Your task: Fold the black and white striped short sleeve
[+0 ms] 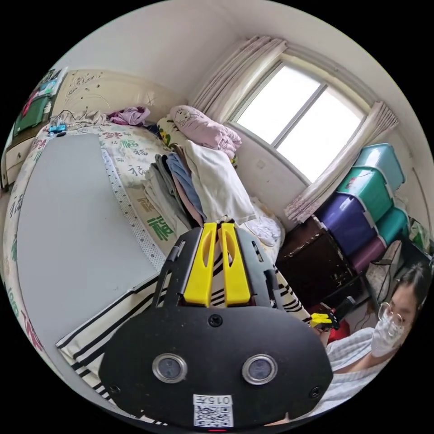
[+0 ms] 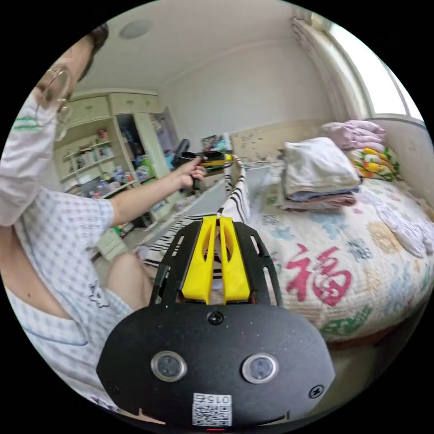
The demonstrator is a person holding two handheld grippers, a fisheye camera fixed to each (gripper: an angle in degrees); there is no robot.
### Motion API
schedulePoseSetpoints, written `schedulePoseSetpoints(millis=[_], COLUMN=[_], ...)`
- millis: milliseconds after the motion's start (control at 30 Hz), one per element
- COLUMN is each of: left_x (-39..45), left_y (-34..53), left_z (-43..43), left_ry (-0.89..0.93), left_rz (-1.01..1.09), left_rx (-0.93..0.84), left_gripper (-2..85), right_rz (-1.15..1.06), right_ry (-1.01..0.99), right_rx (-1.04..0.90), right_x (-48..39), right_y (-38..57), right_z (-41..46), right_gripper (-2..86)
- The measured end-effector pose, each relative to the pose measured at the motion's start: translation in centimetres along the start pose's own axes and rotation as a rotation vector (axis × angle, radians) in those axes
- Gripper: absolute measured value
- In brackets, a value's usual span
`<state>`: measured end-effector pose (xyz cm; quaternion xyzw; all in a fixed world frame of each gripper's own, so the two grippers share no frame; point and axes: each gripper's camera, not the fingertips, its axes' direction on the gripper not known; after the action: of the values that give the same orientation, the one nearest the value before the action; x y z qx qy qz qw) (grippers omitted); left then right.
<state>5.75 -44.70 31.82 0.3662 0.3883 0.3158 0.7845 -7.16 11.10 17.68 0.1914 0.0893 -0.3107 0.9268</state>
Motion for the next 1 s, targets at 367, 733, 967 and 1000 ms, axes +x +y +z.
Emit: schedulePoseSetpoints(millis=[367, 733, 967, 1000], left_x=[-27.0, -37.0, -35.9, -35.3], left_y=[18.3, 27.7, 27.0, 26.5], left_z=[-20.8, -24.8, -26.3, -25.6], left_ry=[-0.131, 0.179, 0.027, 0.012], left_rz=[-0.487, -0.673, -0.617, -0.603], left_rx=[0.119, 0.285, 0.263, 0.199], left_gripper=[1.1, 12.9, 13.1, 13.3], right_rz=[-0.282, -0.270, -0.291, -0.326], right_ry=[-0.333, -0.361, -0.267, -0.282], right_rx=[-0.412, -0.548, -0.629, -0.648], right_x=[-18.0, -23.7, -26.5, -27.3], right_y=[4.5, 9.5, 12.4, 13.0], right_z=[26.4, 34.5, 39.0, 39.5], right_gripper=[0.4, 0.5, 1.0, 1.0])
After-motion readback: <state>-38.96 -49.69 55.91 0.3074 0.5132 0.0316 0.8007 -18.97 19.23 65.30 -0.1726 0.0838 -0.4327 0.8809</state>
